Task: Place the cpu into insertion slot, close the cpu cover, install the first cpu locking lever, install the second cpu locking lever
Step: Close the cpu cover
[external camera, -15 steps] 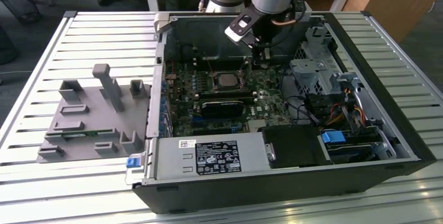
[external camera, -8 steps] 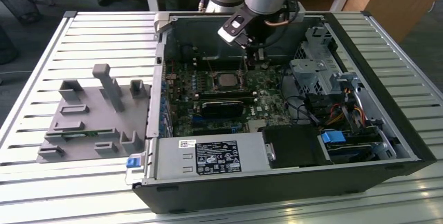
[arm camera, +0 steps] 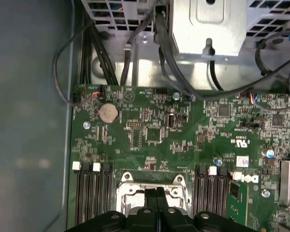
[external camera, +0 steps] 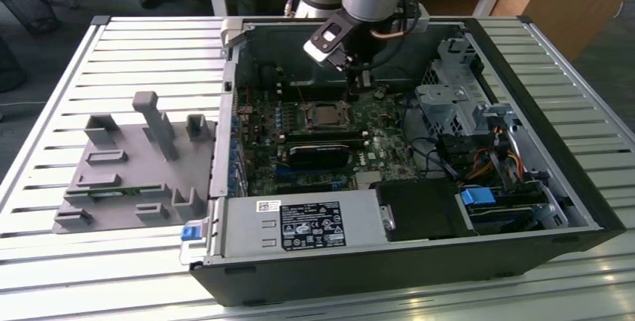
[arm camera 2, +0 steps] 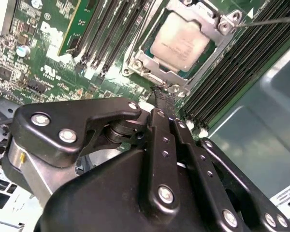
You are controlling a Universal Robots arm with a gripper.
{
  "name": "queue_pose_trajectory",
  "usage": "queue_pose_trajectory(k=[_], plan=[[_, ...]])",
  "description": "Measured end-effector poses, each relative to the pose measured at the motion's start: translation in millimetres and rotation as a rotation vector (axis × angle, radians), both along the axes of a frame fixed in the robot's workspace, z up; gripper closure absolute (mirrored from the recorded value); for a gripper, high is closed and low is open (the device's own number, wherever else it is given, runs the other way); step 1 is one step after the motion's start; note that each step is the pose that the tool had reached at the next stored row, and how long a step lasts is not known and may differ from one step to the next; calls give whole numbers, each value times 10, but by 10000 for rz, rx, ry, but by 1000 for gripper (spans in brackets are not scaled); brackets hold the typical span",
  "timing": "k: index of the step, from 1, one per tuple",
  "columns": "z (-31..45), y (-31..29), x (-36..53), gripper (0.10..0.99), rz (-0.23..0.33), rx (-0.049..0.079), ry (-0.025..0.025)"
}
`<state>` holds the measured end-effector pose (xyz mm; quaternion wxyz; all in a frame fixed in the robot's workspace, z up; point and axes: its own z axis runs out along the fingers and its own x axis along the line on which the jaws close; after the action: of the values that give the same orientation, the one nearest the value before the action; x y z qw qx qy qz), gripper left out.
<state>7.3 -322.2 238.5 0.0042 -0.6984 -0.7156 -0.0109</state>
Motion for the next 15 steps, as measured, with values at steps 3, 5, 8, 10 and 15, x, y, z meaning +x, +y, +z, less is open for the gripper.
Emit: queue_pose_trajectory(k=[3,5,8,10,15], plan=[[-15,0,-47,980,1,0,0],[-24,0,-87,980,1,-1,0],[-31,-1,-147,980,1,-3,2],[-47,0,-214,980,1,1,0],[-121,0,-229,980,15,-1,16]])
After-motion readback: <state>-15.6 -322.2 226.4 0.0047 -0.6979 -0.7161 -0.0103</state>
